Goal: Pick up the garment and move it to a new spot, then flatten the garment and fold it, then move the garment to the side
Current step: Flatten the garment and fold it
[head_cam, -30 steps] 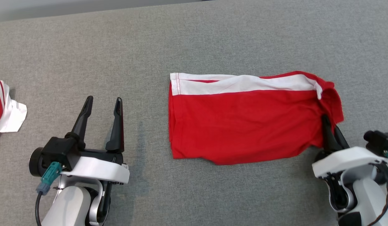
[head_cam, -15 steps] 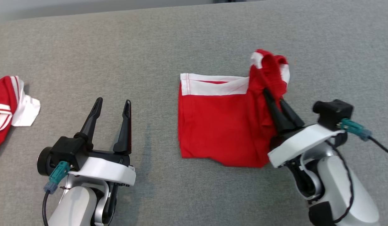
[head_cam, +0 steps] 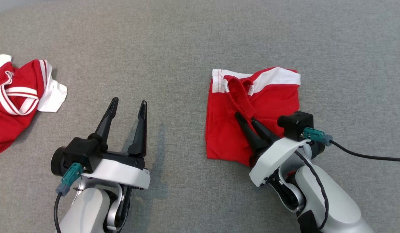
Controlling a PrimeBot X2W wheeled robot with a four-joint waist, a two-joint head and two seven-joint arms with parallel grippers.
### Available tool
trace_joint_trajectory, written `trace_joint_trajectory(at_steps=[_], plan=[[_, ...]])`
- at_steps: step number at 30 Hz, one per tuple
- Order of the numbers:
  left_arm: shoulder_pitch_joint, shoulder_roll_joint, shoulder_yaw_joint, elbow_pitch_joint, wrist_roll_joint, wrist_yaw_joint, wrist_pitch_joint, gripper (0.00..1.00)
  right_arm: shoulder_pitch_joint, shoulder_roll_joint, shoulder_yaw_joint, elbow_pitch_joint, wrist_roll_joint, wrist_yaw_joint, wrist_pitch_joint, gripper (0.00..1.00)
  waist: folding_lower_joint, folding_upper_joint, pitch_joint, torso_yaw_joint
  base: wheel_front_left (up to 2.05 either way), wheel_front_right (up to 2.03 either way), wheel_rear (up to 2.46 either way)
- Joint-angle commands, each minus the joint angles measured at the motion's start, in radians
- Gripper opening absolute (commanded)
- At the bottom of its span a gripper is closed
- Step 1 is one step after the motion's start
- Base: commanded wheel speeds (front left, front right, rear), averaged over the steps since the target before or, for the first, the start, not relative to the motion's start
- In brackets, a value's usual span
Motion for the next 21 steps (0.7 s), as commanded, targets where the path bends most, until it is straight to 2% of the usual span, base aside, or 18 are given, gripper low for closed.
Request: trace_joint_trajectory(at_steps=[1,2,3,9,13,16,21], plan=[[-0.013,0.001,0.001,0.004,-0.005,0.000,-0.006,1.00,-0.013,-0.004,0.002,0.004,0.008,0.000,-0.009,0.41,0.0000,0.0000,0.004,0.005,0.00,0.00,0.00],[-0.016,0.000,-0.001,0.006,-0.005,-0.001,-0.008,1.00,-0.020,-0.005,0.008,0.015,0.012,0.000,-0.015,0.73,0.0000,0.0000,0.006,0.008,0.00,0.00,0.00],[-0.019,-0.001,-0.001,0.008,-0.006,-0.003,-0.010,1.00,-0.028,-0.005,0.018,0.022,0.014,0.000,-0.016,1.00,0.0000,0.0000,0.007,0.009,0.00,0.00,0.00],[-0.023,0.002,0.006,0.018,-0.005,0.004,-0.017,1.00,-0.055,-0.005,0.038,0.014,0.007,0.000,-0.069,1.00,0.0000,0.0000,0.007,-0.005,0.00,0.00,0.00],[-0.021,0.010,0.011,0.023,-0.004,0.009,-0.018,1.00,-0.043,-0.005,0.024,-0.033,-0.020,0.000,-0.118,1.00,0.0000,0.0000,-0.004,-0.026,0.00,0.00,0.00],[-0.017,0.018,0.016,0.025,0.001,0.019,-0.016,1.00,-0.011,-0.006,-0.036,-0.077,-0.067,0.000,-0.149,1.00,0.0000,0.0000,-0.018,-0.044,0.00,0.00,0.00],[0.003,0.031,0.030,0.016,0.000,0.038,-0.013,1.00,0.068,-0.019,-0.196,-0.172,-0.139,0.000,-0.169,1.00,0.0000,0.0000,-0.044,-0.072,0.00,0.00,0.00]])
